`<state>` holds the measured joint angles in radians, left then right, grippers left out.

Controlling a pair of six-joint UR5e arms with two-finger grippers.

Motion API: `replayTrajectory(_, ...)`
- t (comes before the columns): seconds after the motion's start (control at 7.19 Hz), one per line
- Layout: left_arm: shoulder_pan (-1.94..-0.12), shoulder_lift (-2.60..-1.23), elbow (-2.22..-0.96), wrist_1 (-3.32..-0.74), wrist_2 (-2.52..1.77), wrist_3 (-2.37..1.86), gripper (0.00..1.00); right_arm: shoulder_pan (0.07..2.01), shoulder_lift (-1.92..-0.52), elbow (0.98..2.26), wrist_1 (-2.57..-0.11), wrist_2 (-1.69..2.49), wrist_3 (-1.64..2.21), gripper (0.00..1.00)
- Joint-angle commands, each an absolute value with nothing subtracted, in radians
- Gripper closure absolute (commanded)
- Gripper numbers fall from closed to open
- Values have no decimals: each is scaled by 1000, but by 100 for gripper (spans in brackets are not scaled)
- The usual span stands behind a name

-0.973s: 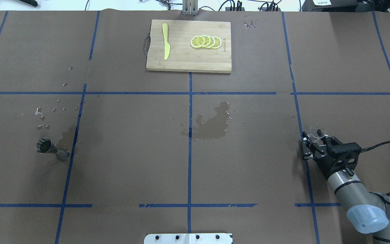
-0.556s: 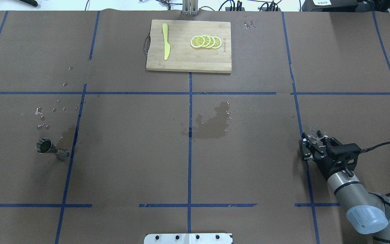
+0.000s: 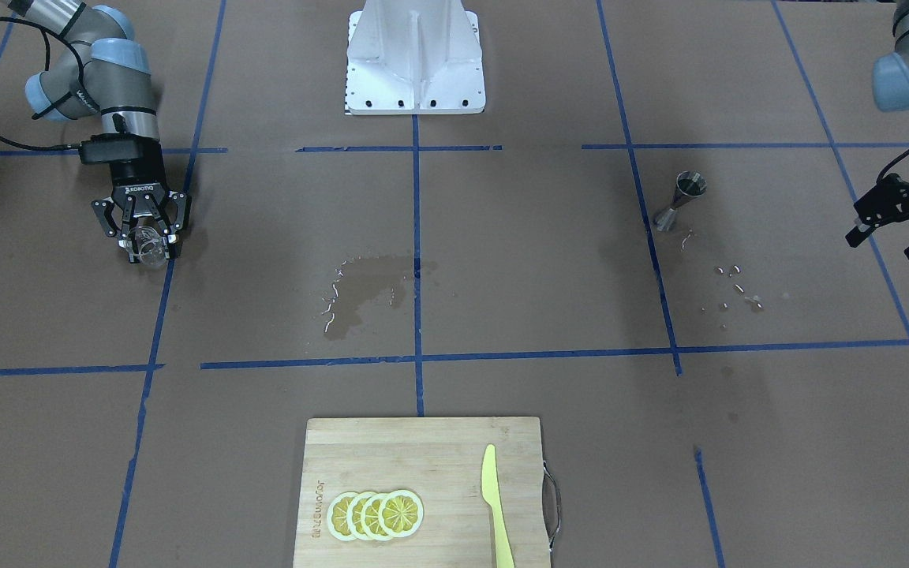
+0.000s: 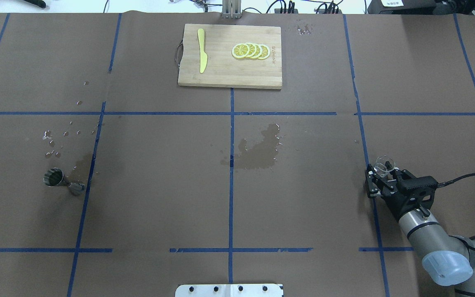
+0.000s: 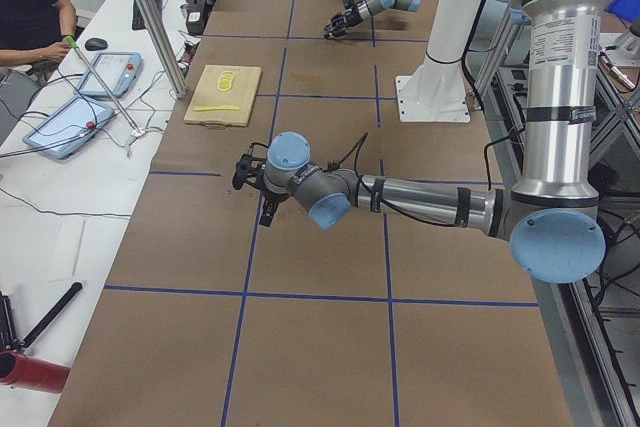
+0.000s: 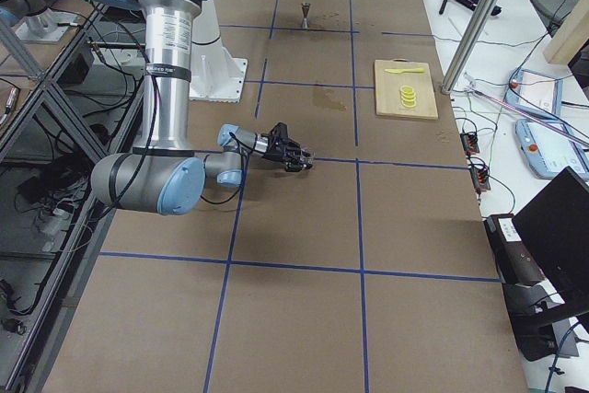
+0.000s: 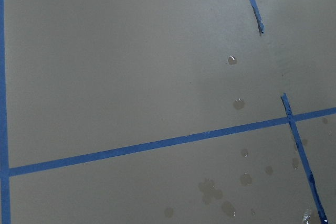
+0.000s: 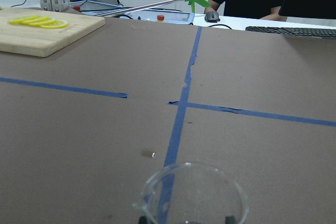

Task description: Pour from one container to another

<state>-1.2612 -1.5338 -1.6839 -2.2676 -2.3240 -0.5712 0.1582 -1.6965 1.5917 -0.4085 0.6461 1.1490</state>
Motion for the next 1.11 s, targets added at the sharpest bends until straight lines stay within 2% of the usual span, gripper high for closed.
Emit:
replayTrajectory(0.0,-1262,-1532,-1683,-2269,-2324,-571,0,158,-1697,1589,-399,647,1149,17)
replayTrajectory(0.97,-1261,-1532,-1681,-2270,-2324,-569,0,156,-1681,1592,-394,649,1149,16)
